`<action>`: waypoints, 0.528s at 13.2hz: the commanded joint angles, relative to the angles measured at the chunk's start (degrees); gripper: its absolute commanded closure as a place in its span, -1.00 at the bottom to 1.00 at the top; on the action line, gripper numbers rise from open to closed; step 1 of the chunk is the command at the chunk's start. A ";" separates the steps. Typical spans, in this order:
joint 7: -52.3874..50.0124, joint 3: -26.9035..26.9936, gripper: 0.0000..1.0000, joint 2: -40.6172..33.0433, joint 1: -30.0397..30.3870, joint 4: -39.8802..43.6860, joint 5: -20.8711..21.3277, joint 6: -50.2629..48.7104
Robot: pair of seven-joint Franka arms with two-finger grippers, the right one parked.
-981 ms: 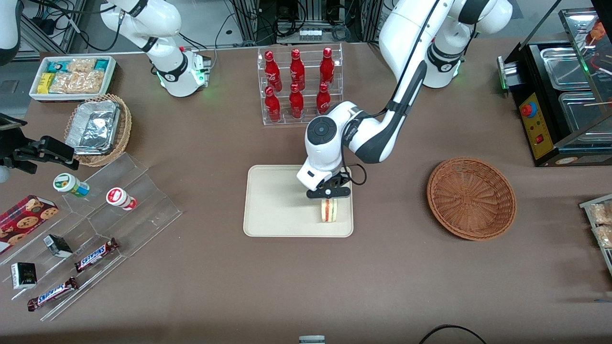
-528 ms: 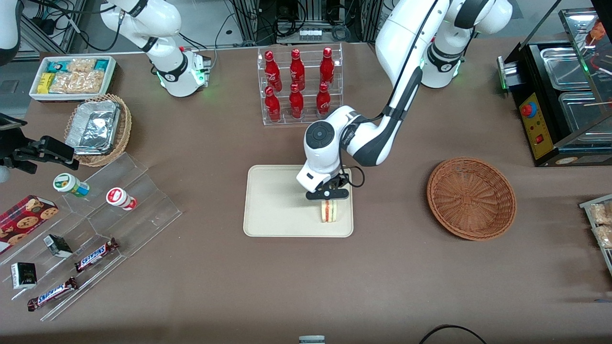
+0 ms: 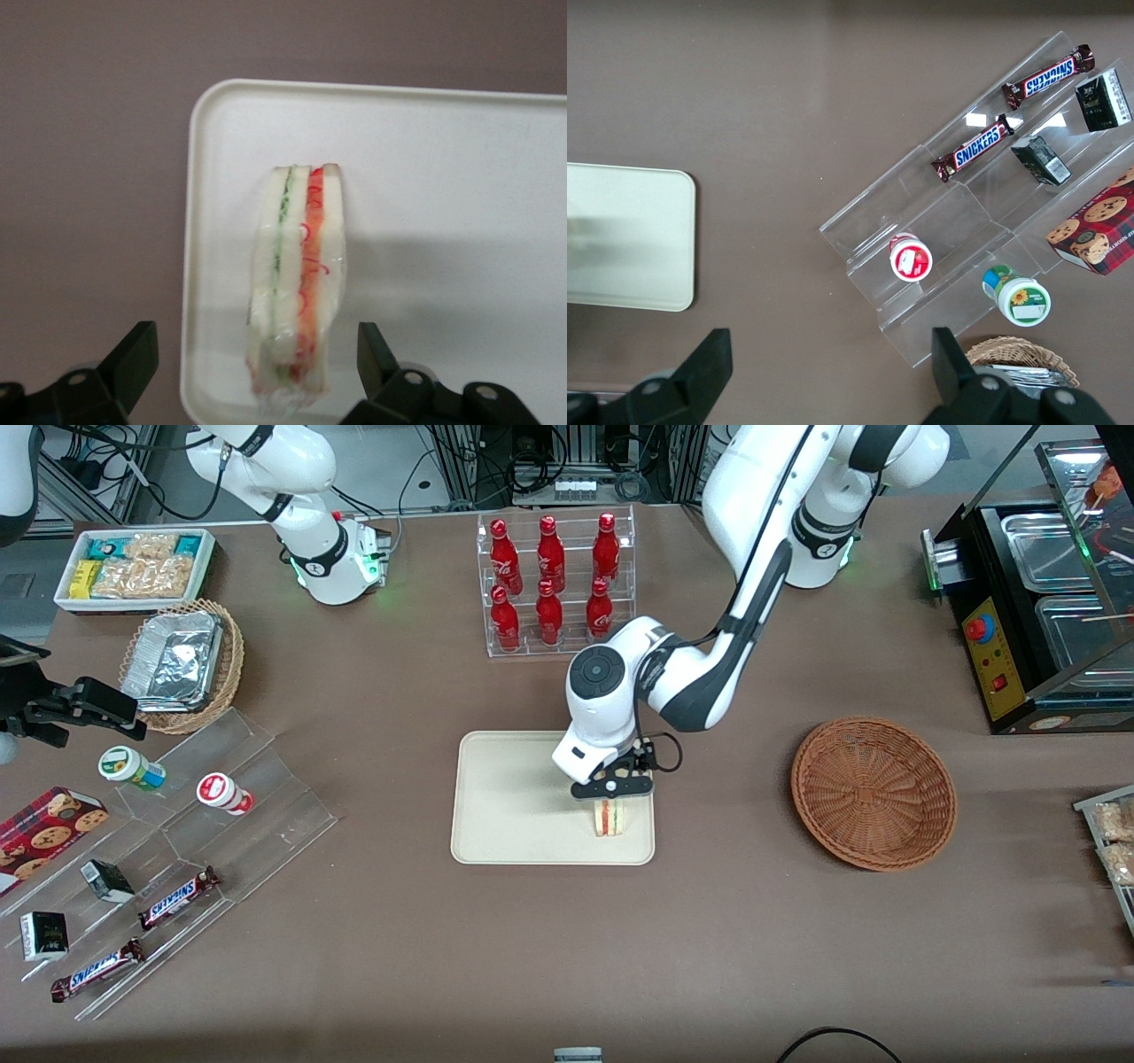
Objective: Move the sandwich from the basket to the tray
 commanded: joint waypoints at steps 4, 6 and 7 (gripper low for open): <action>-0.01 0.14 -1.00 -15.82 6.90 -0.87 -0.24 -16.55; 0.43 0.05 -1.00 -19.69 9.98 -0.96 -0.06 -20.70; 1.30 0.05 -1.00 -21.27 11.65 -1.05 -0.06 -21.67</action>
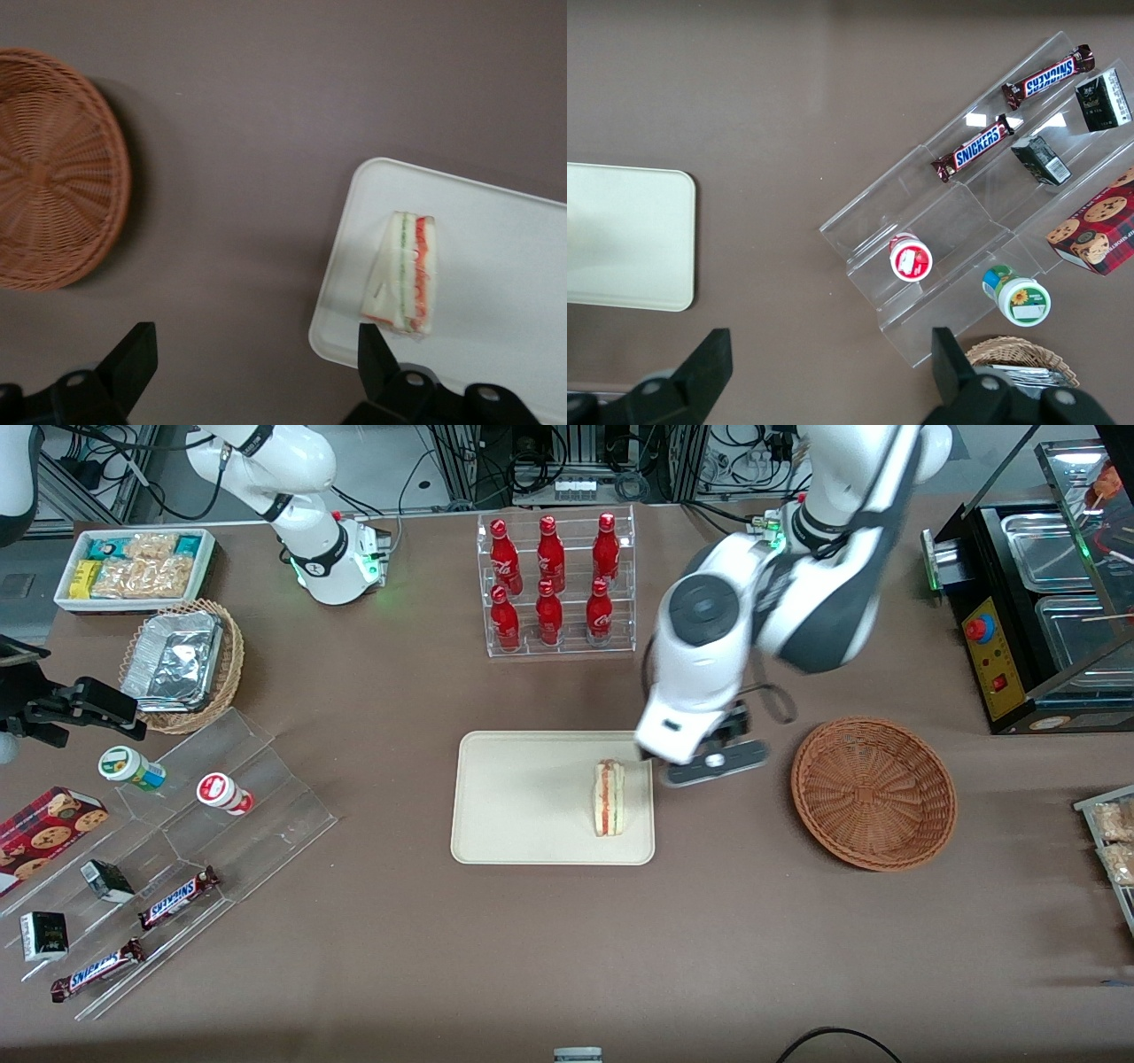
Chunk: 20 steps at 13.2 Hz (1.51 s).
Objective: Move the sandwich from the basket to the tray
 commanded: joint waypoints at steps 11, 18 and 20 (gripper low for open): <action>29.12 -0.62 -1.00 -15.75 21.87 -2.06 -7.13 -14.96; 35.29 -0.45 -1.00 -21.30 26.54 -2.32 -7.14 -21.99; 35.29 -1.58 -1.00 -21.04 30.39 -2.15 -7.23 -21.73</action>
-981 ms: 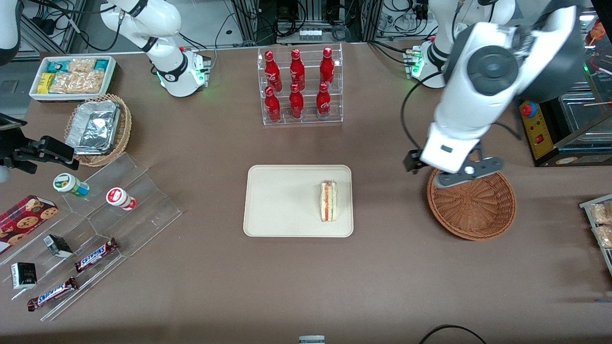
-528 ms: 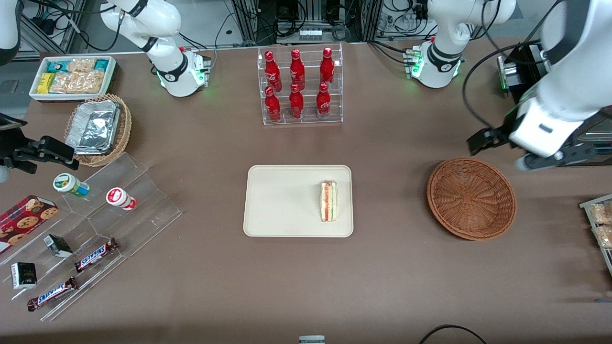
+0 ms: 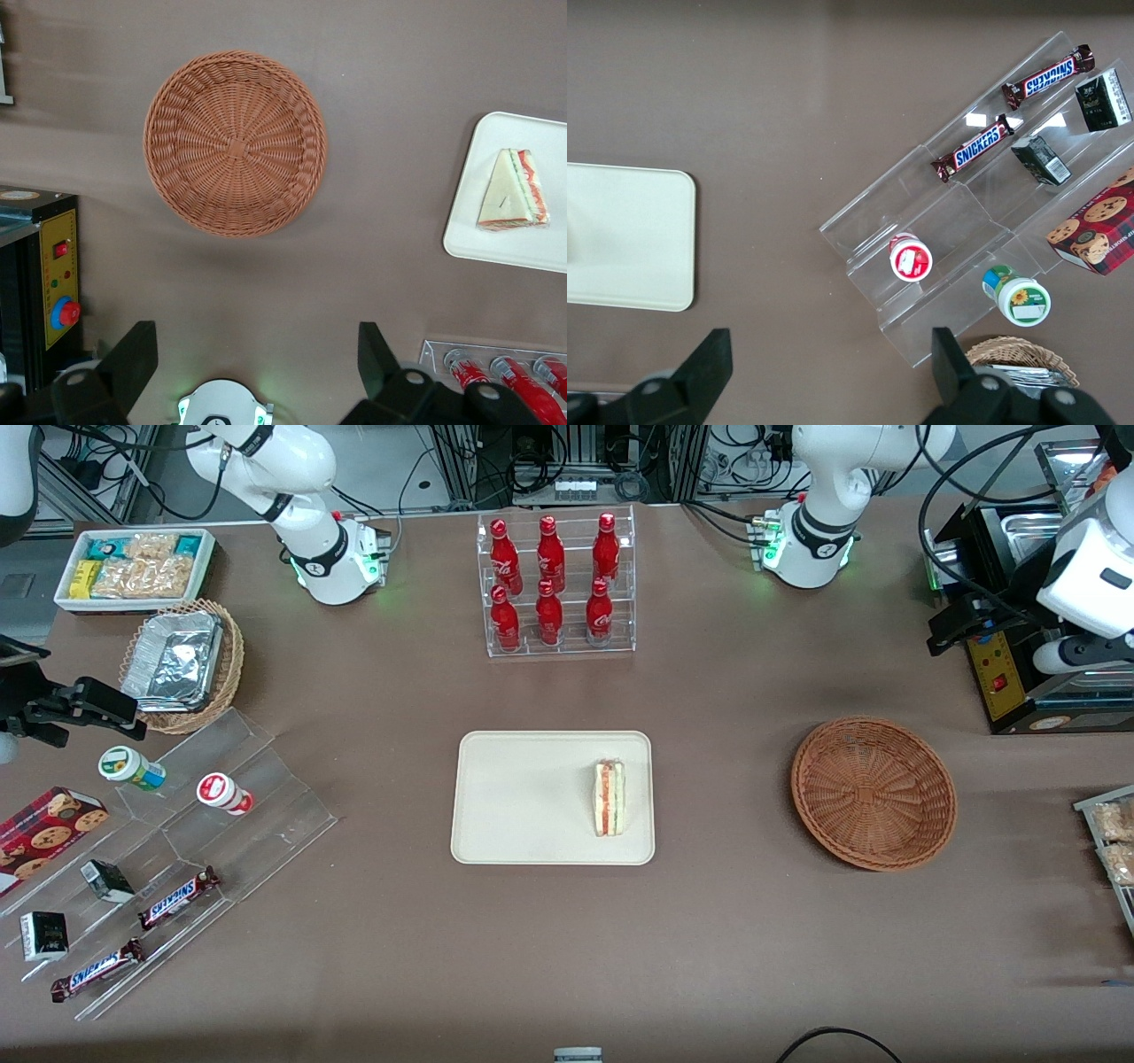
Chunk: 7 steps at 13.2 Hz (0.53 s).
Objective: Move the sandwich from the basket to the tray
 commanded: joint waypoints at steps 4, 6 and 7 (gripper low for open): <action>0.94 -2.84 -1.00 1.47 4.12 1.70 -1.76 0.38; 0.94 -2.93 -1.00 1.56 4.12 1.71 -1.58 0.38; 0.85 -2.85 -1.00 1.56 4.12 1.71 -1.58 0.38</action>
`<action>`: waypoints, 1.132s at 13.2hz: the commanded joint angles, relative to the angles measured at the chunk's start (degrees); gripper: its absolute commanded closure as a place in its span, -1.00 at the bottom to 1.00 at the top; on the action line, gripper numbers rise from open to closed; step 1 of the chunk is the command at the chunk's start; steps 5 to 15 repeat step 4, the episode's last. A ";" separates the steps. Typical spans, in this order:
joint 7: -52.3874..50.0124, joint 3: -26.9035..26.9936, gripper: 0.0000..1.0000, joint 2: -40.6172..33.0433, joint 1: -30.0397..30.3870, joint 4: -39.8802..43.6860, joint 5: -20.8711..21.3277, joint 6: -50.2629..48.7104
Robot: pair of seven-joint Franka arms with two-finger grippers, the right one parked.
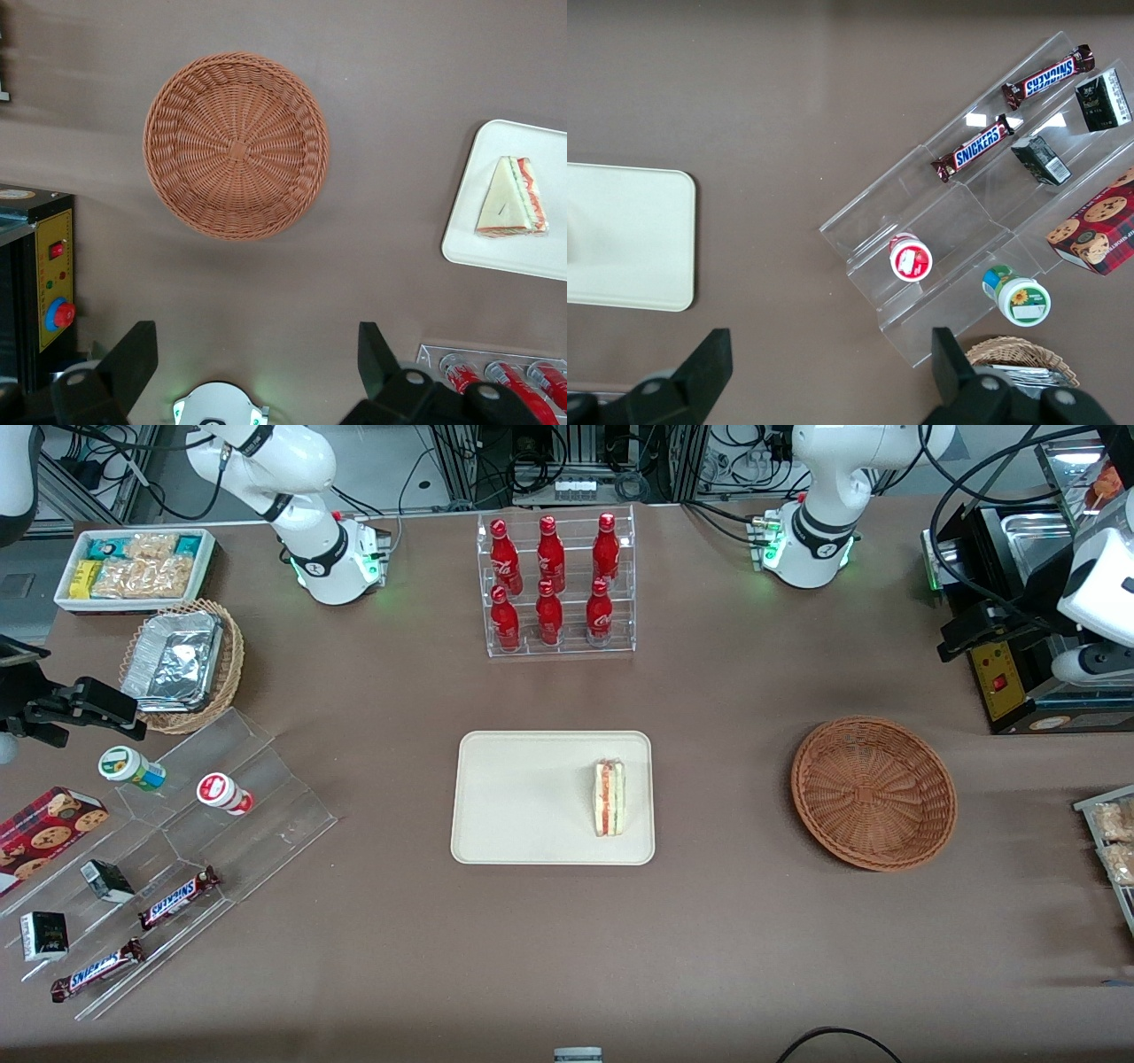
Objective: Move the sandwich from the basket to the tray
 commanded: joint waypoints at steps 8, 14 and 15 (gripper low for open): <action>6.40 -0.62 -1.00 0.55 1.07 1.41 0.51 -0.65; 6.40 -0.62 -1.00 0.55 1.07 1.41 0.51 -0.65; 6.40 -0.62 -1.00 0.55 1.07 1.41 0.51 -0.65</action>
